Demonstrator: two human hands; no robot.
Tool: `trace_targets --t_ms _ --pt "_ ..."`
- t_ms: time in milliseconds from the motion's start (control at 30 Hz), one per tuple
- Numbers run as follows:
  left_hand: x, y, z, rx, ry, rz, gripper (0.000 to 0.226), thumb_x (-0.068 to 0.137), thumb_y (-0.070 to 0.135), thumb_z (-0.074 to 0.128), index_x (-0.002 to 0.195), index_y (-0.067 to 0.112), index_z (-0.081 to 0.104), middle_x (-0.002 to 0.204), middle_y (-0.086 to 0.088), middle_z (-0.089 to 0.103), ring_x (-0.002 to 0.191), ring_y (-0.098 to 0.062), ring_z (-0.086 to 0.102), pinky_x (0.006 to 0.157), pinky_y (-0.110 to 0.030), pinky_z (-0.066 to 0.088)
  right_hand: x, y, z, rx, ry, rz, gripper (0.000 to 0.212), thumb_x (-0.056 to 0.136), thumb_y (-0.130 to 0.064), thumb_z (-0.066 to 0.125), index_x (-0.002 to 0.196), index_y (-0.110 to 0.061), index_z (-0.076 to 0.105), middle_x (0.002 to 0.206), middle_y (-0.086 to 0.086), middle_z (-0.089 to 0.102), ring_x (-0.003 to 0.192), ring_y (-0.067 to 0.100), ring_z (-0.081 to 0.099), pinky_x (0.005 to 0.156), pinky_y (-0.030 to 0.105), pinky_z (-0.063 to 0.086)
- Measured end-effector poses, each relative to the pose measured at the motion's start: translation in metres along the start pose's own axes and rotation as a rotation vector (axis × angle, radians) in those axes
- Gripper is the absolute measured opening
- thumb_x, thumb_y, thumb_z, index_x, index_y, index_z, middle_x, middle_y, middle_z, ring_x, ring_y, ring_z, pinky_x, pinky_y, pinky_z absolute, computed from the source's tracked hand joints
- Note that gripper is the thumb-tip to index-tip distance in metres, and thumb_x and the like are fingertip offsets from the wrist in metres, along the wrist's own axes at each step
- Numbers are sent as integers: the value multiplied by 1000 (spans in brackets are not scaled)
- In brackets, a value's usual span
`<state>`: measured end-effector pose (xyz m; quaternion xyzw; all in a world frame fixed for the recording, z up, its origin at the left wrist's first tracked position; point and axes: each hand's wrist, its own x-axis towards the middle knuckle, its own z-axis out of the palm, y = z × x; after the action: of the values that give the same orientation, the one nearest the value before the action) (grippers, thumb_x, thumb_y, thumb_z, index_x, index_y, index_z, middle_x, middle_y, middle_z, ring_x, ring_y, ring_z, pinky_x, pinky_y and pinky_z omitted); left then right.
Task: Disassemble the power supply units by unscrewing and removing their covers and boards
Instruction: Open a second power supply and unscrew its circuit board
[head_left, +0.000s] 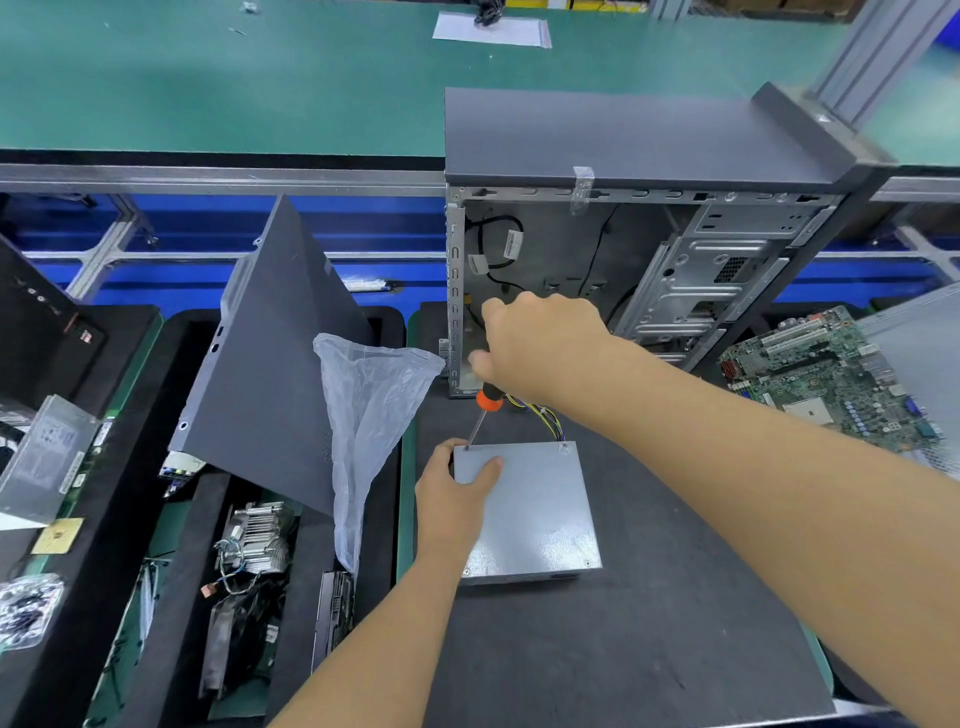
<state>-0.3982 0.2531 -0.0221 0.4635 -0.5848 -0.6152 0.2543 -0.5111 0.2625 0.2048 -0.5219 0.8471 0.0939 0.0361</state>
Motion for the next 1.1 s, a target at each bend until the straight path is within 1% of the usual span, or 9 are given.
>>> trace_targets --t_ms 100,267,400,467,567,700,900,1033,1100 --pt "0 0 0 13 2 -11 30 80 37 81 100 40 59 97 7 66 79 -6 62 67 -25 53 0 -1 1 128 -1 -86 29 92 -34 57 102 -16 36 86 4 43 69 25 45 53 31 28" --pt "-1 1 -1 -9 -14 -17 31 81 35 81 102 38 59 97 7 67 73 2 62 59 -15 49 0 -4 1 273 -122 -176 32 90 -30 63 115 -22 46 109 3 42 101 28 48 72 38 37" --pt "-2 2 0 3 -6 -15 30 81 37 80 99 42 57 99 7 65 81 -5 62 65 -21 51 -4 -6 -5 -94 -68 -57 59 92 -73 33 117 -22 48 81 0 44 71 23 48 56 32 32" --pt "-2 2 0 -12 -7 -23 30 81 36 80 99 42 57 101 4 66 89 -15 64 73 -33 57 -5 -8 -6 -288 -41 -104 40 101 -58 36 126 -29 48 78 3 40 67 23 45 49 31 26" --pt "-1 2 0 -20 -5 -16 29 81 34 81 99 40 58 99 3 66 89 -19 64 76 -36 57 -4 -7 -4 -170 -6 -67 31 106 -47 31 101 -19 44 79 2 41 64 24 38 48 31 18" --pt "-1 1 0 -5 -3 -13 31 81 37 80 104 36 59 103 4 65 96 -21 63 82 -40 58 -2 -3 0 -49 43 -118 29 99 -41 47 104 -15 37 72 1 37 56 22 39 49 30 19" --pt "-1 2 -1 8 -7 -13 31 81 37 80 103 38 58 101 6 65 82 -4 61 65 -21 50 -1 -2 0 422 -210 -170 34 88 -25 66 114 -27 45 110 1 45 103 27 47 82 41 47" --pt "-1 1 -1 -6 -3 -18 31 80 36 81 101 40 58 97 8 67 76 -2 63 61 -17 50 -2 -8 -2 257 -113 -50 66 89 -73 45 126 -18 40 86 0 40 87 27 45 59 36 38" --pt "0 0 0 2 -1 -19 31 80 38 81 100 41 58 99 8 66 85 -10 63 67 -25 54 -1 -9 -1 30 -36 -13 61 94 -71 34 117 -16 43 75 1 32 77 28 44 50 33 25"
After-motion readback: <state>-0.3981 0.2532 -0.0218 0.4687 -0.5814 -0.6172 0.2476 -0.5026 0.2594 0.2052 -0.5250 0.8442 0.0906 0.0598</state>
